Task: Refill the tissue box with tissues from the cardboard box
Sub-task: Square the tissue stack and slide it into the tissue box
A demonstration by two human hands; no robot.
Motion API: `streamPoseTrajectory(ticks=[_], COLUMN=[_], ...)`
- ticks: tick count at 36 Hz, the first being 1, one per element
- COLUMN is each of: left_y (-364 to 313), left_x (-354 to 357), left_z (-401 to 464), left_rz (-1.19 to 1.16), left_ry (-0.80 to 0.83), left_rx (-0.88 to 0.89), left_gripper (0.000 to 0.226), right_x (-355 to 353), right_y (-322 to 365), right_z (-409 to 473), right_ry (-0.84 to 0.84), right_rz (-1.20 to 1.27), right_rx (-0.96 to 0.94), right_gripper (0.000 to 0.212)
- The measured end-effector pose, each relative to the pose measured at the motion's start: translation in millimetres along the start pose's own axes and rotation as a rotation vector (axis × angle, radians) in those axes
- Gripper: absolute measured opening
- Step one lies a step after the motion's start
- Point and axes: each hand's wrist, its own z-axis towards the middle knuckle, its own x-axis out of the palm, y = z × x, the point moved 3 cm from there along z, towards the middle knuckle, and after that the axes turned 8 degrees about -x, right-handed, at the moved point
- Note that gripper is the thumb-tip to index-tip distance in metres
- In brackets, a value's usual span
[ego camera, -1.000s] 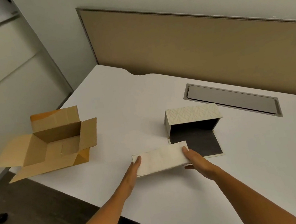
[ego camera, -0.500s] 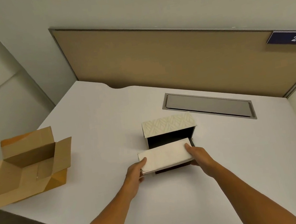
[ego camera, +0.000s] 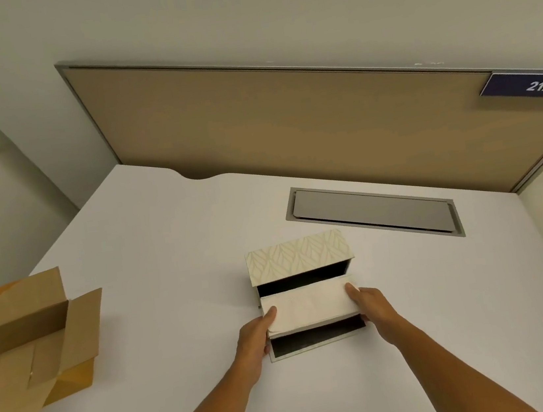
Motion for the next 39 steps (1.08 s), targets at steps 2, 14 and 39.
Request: streamPoseTrajectory(ticks=[2, 14, 39], left_y=[-2, -11, -24], left_x=[1, 3, 12], left_z=[4, 15, 19], left_rz=[-0.006, -0.046, 0.019], left_ry=[-0.007, -0.045, -0.195], left_rx=[-0.011, -0.011, 0.046], left_gripper=[0.033, 0.033, 0.038], right_x=[1, 3, 6], right_y=[1, 10, 13], right_z=[3, 16, 25], right_ry=[-0.010, -0.003, -0.121], right_rz=[0.017, 0.092, 0.203], right_rx=[0.007, 0.005, 0.106], right_gripper=[0.055, 0.049, 0.063])
